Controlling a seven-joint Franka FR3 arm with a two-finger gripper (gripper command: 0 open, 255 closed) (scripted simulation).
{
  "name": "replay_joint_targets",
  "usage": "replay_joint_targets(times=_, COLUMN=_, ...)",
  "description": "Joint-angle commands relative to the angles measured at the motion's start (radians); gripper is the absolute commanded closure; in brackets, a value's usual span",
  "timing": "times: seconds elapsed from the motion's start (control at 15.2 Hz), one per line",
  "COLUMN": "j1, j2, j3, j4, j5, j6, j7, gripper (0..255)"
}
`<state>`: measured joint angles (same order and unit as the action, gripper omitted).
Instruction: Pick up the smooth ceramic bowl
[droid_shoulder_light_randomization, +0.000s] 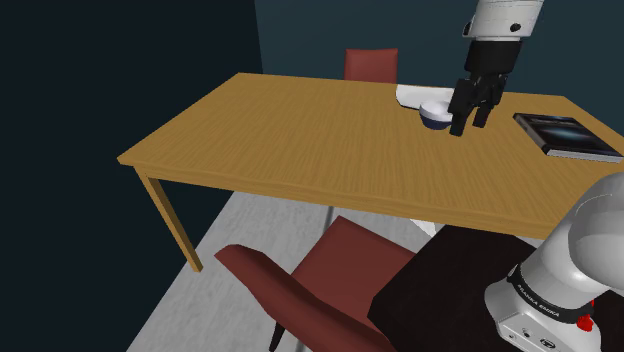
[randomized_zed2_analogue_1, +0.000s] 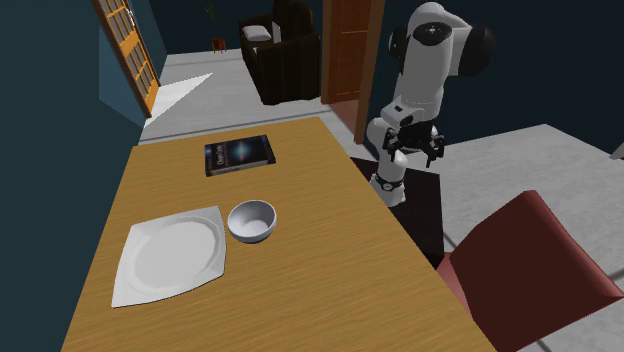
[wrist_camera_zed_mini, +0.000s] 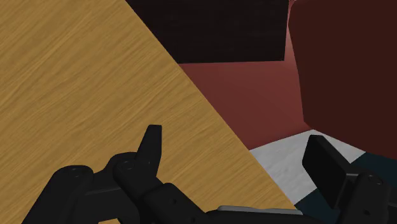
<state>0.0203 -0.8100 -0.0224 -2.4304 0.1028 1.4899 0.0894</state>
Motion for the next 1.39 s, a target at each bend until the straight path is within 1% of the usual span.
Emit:
replay_joint_targets(times=0.0, j1=0.0, j2=0.0, j3=0.0, j4=0.0, j5=0.0, j6=0.0, j7=0.0, gripper=0)
replay_joint_targets(times=0.4, j1=-0.04, j2=0.123, j3=-0.087, j4=0.013, j5=-0.101, j6=0.119, j7=-0.118, gripper=0)
replay_joint_targets(times=0.73, j1=-0.066, j2=0.249, j3=-0.158, j4=0.055, j5=-0.164, j6=0.219, j7=-0.208, gripper=0)
replay_joint_targets(times=1.06, j1=-0.087, j2=0.392, j3=-0.225, j4=0.127, j5=-0.204, j6=0.311, j7=-0.295, gripper=0)
replay_joint_targets(times=1.32, j1=-0.099, j2=0.515, j3=-0.275, j4=0.205, j5=-0.216, j6=0.375, j7=-0.365, gripper=0)
